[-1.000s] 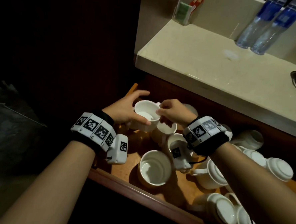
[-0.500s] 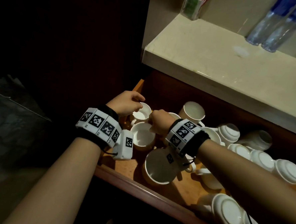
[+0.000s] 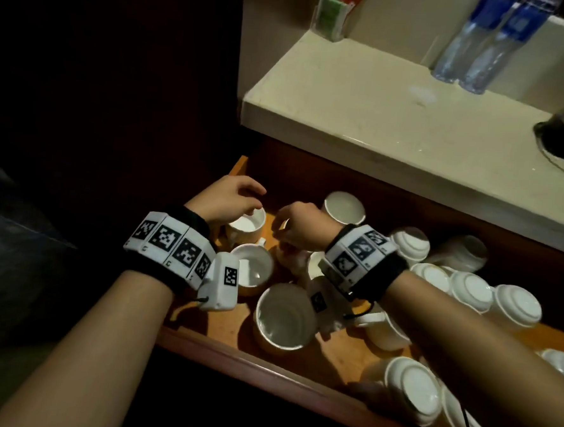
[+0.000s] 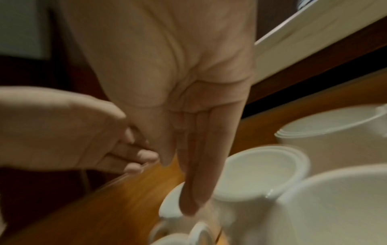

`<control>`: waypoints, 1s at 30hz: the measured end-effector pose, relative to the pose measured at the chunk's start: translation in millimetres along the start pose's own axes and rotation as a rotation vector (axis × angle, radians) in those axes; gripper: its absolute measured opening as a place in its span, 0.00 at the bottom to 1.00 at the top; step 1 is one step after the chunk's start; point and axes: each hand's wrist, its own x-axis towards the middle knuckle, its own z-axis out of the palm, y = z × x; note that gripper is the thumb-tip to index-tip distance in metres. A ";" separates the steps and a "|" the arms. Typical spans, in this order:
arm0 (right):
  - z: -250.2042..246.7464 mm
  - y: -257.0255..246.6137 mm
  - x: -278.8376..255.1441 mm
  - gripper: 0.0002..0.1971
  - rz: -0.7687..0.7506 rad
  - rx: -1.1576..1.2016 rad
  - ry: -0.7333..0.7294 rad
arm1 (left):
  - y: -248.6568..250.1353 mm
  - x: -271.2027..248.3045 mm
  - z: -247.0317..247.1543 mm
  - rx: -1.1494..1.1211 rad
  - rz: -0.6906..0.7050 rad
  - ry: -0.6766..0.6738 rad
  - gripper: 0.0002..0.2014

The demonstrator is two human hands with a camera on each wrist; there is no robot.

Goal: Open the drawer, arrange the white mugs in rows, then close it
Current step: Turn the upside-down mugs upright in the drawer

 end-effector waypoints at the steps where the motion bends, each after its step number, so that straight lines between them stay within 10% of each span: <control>1: -6.3 8.2 -8.2 0.08 0.023 0.085 0.030 | 8.1 0.8 3.0 0.010 0.019 -0.012 0.17; 14: -24.9 140.1 -127.5 0.13 0.505 0.295 0.174 | 101.2 9.2 118.7 0.065 0.210 -0.340 0.17; 21: 1.2 160.8 -157.5 0.38 0.493 0.156 -0.090 | 107.7 17.3 174.0 0.120 0.218 -0.474 0.18; 30: 14.9 161.2 -148.7 0.44 0.427 -0.113 -0.127 | 96.1 26.3 181.0 0.155 0.174 -0.481 0.17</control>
